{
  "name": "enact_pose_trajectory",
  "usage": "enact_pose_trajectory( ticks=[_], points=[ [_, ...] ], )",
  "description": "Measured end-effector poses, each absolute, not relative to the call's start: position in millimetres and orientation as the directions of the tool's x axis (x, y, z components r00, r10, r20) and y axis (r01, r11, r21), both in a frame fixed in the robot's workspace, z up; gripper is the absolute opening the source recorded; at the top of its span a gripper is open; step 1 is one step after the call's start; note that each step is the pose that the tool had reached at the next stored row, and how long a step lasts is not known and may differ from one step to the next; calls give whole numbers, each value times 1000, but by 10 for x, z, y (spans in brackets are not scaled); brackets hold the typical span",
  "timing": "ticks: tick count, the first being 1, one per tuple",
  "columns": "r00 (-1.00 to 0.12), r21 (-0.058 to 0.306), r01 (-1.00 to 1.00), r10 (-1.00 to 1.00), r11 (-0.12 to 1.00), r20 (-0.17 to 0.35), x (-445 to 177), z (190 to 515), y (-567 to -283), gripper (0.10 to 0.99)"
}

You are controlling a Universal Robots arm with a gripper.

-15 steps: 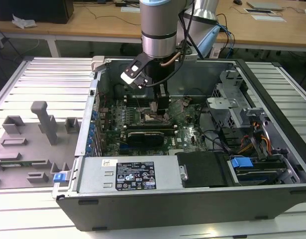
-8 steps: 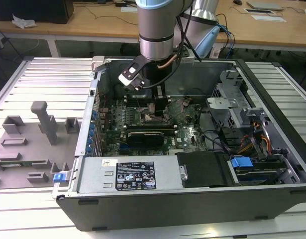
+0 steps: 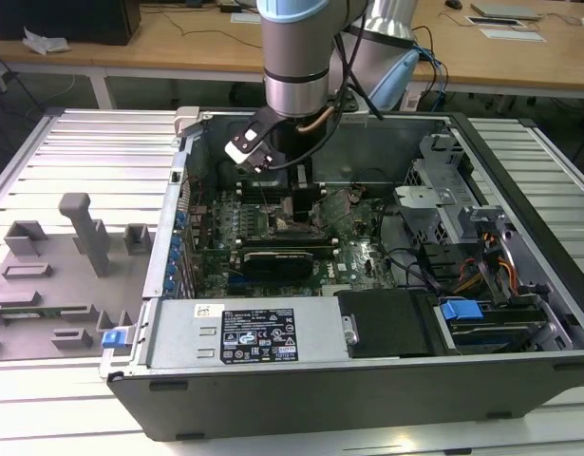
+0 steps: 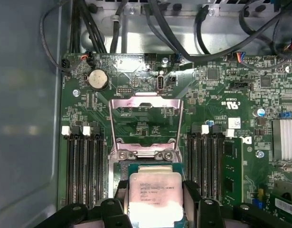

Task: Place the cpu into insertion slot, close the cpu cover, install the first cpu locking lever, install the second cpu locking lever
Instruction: 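Place the cpu into insertion slot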

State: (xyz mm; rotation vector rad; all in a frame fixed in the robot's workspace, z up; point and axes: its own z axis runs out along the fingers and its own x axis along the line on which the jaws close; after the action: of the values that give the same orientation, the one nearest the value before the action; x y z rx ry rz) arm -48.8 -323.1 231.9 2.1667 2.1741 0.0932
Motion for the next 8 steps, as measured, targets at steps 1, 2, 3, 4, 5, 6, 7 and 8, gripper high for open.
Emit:
enact_pose_trajectory(
  ticks=[1, 2, 3, 4, 5, 6, 7, 8],
  points=[
    [-3, 93, 996, 1000, 3, -7, -497, 2312, -3229, 541],
    [-3, 93, 996, 1000, 3, -7, -506, 2301, -3227, 541],
    [-3, 93, 996, 1000, 3, -7, -514, 2289, -3226, 541],
    [-3, 93, 996, 1000, 3, -7, -518, 2281, -3225, 541],
    [-3, 93, 996, 1000, 3, -7, -523, 2267, -3223, 541],
    [-3, 93, 996, 1000, 3, -7, -524, 2257, -3221, 541],
    [-3, 93, 996, 1000, 4, -7, -525, 2240, -3216, 541],
    [-3, 93, 996, 1000, 4, -7, -525, 2227, -3212, 541]
  ],
)
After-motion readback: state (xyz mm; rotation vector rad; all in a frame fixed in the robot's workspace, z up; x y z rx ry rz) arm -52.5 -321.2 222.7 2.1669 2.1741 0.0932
